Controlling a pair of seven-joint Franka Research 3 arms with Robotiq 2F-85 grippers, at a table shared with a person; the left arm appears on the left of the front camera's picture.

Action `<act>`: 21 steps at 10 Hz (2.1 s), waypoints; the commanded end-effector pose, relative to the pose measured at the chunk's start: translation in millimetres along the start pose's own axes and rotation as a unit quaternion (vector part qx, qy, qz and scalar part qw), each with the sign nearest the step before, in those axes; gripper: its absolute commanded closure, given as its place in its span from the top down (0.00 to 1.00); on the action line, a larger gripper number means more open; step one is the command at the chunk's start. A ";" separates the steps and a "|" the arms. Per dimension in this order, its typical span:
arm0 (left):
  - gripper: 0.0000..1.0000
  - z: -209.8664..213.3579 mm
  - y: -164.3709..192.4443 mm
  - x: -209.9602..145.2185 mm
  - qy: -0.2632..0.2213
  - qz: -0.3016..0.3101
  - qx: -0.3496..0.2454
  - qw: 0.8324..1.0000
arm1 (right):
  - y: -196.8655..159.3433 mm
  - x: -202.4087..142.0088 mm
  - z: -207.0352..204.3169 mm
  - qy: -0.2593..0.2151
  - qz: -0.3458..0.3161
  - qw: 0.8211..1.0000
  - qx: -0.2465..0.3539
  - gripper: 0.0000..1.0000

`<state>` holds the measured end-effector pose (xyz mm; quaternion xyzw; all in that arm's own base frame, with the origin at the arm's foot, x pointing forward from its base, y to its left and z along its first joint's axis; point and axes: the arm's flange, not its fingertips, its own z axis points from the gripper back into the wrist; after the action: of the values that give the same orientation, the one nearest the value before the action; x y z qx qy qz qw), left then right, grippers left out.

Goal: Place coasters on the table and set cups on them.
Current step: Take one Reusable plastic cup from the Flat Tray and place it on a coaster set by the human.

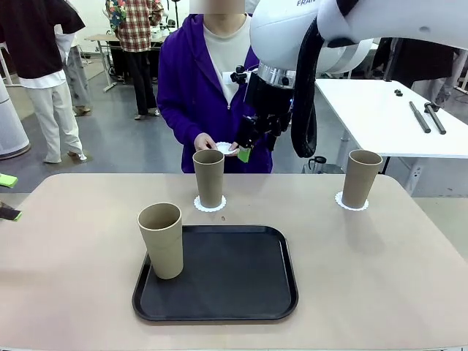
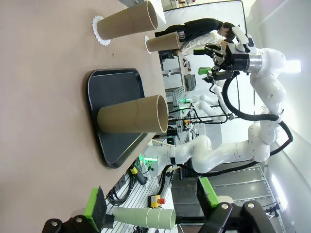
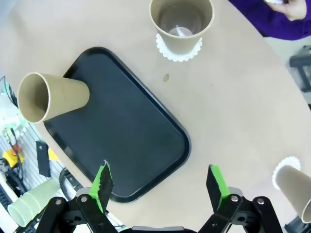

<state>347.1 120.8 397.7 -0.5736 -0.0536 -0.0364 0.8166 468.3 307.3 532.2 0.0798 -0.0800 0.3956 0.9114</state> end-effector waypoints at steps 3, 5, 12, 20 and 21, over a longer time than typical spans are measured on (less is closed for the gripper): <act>1.00 0.7 -1.6 -0.4 -0.005 -0.002 -0.006 1.000 | -0.2 -7.0 -3.3 -0.009 -0.001 1.000 -0.006 1.00; 1.00 0.7 -1.6 -0.4 -0.005 -0.002 -0.006 1.000 | -0.2 -7.0 -3.3 -0.009 -0.001 1.000 -0.006 1.00; 1.00 0.7 -1.6 -0.4 -0.005 -0.002 -0.006 1.000 | -71.5 -151.3 16.5 -0.014 -0.147 0.987 -0.055 1.00; 1.00 0.7 -1.6 -0.4 -0.005 -0.002 -0.006 1.000 | -122.9 -269.2 55.2 -0.054 -0.262 0.962 -0.061 1.00; 1.00 0.7 -1.6 -0.4 -0.005 -0.002 -0.006 1.000 | -122.9 -269.2 55.2 -0.054 -0.262 0.962 -0.061 1.00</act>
<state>347.1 120.7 397.6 -0.5737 -0.0534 -0.0364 0.8165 371.3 22.7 519.4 0.0582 -0.1230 0.1235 0.9830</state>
